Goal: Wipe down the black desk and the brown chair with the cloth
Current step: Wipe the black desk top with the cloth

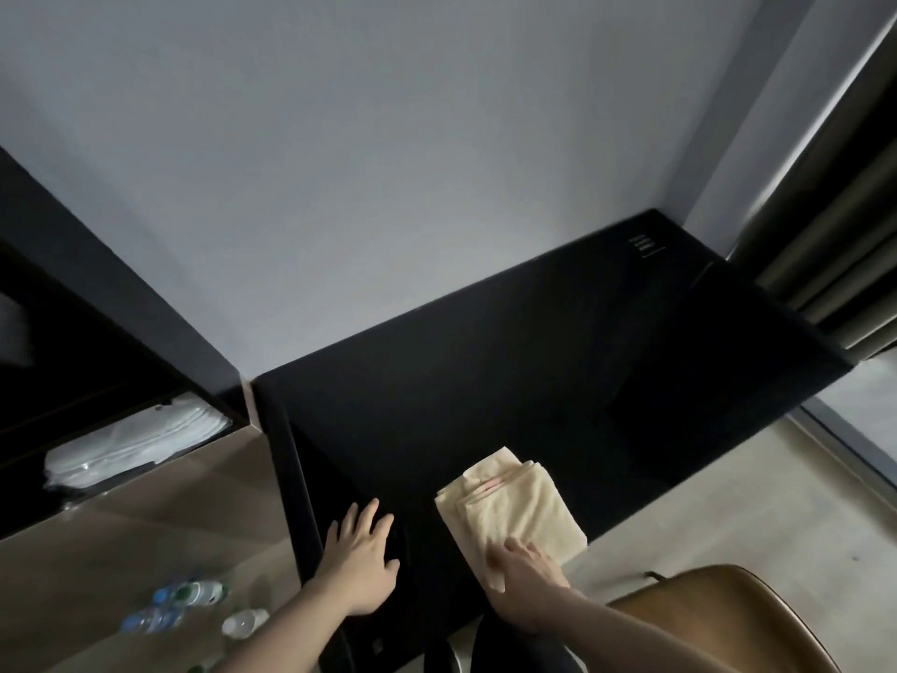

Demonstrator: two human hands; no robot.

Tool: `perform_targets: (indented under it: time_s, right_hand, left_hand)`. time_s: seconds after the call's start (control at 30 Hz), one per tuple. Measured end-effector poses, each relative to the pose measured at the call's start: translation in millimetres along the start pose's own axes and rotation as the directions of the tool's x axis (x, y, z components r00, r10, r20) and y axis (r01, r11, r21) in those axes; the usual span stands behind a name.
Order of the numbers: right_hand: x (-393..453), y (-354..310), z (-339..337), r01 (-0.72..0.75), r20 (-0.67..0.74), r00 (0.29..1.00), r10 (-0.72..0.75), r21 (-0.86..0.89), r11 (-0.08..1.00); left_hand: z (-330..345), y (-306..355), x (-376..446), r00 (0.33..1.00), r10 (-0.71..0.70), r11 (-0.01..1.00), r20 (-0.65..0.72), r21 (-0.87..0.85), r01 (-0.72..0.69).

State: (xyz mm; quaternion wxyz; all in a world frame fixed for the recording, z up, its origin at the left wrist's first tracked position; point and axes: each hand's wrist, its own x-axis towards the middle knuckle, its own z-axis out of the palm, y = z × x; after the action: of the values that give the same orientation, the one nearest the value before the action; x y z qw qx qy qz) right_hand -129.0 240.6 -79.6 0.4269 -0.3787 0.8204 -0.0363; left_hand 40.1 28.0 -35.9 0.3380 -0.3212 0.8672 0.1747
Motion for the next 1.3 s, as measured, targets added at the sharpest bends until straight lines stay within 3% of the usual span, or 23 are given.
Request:
perform_targets:
  time_s: [0.07,0.17,0.33,0.47,0.67,0.73,0.83,0.93,1.03,1.1,1.17,1.3]
  right_hand:
    - [-9.0,-1.7,4.7,-0.042,-0.092,0.995,0.046,0.038,0.998]
    - [-11.9,-1.8,1.7,-0.166,-0.305,0.928,0.212,0.171,0.971]
    - [1.0,-14.5,20.8,-0.280,-0.231,0.907,0.352,0.292,0.915]
    - [3.2,-41.9,48.2,-0.262,-0.223,0.927,0.300,0.186,0.947]
    - [-15.2,-73.6,81.0,-0.197,-0.154,0.962,0.227,0.190,0.962]
    - [-12.4,-89.9,85.4,-0.286,-0.136,0.932,0.337,0.299,0.910]
    - [6.6,-105.0,73.8,-0.458,-0.104,0.805,0.584,0.517,0.724]
    - [34.1,-107.2,59.3,-0.501,-0.024,0.739,0.674,0.649,0.572]
    - [53.2,-102.7,61.3,-0.485,0.056,0.770,0.636,0.698,0.526]
    - [47.3,-87.9,55.6,-0.505,0.067,0.795,0.602,0.623,0.598]
    - [31.2,-70.7,36.4,-0.392,0.029,0.880,0.474,0.607,0.692]
    - [26.8,-35.9,20.0,-0.376,0.040,0.890,0.454,0.629,0.681]
  left_hand:
    - [12.7,-7.2,-10.5,1.000,0.005,1.000,0.013,0.010,-0.005]
    - [26.8,-20.2,-26.0,1.000,0.003,1.000,0.027,0.006,-0.003]
    - [35.5,-45.2,-44.3,0.999,-0.032,0.999,0.003,0.009,0.032]
    - [36.1,-56.9,-52.7,0.998,-0.053,0.999,-0.038,0.001,0.053]
    - [38.7,-52.3,-55.1,0.999,-0.047,0.999,-0.009,-0.011,0.046]
    - [39.4,-47.6,-52.3,0.999,-0.039,0.999,-0.011,-0.016,0.039]
    - [33.7,-39.8,-46.9,0.999,-0.030,1.000,-0.031,-0.004,0.030]
    - [22.7,-29.8,-42.0,0.999,-0.011,1.000,-0.044,0.017,0.012]
    - [9.0,-20.2,-33.2,0.998,-0.005,0.999,-0.055,0.034,0.007]
    - [-2.1,-11.3,-24.3,0.997,0.005,0.999,-0.074,0.046,-0.001]
    - [-13.0,1.5,-14.8,0.997,0.033,0.998,-0.075,0.060,-0.028]
    - [-28.2,30.9,3.4,0.996,0.077,0.994,-0.034,0.086,-0.074]
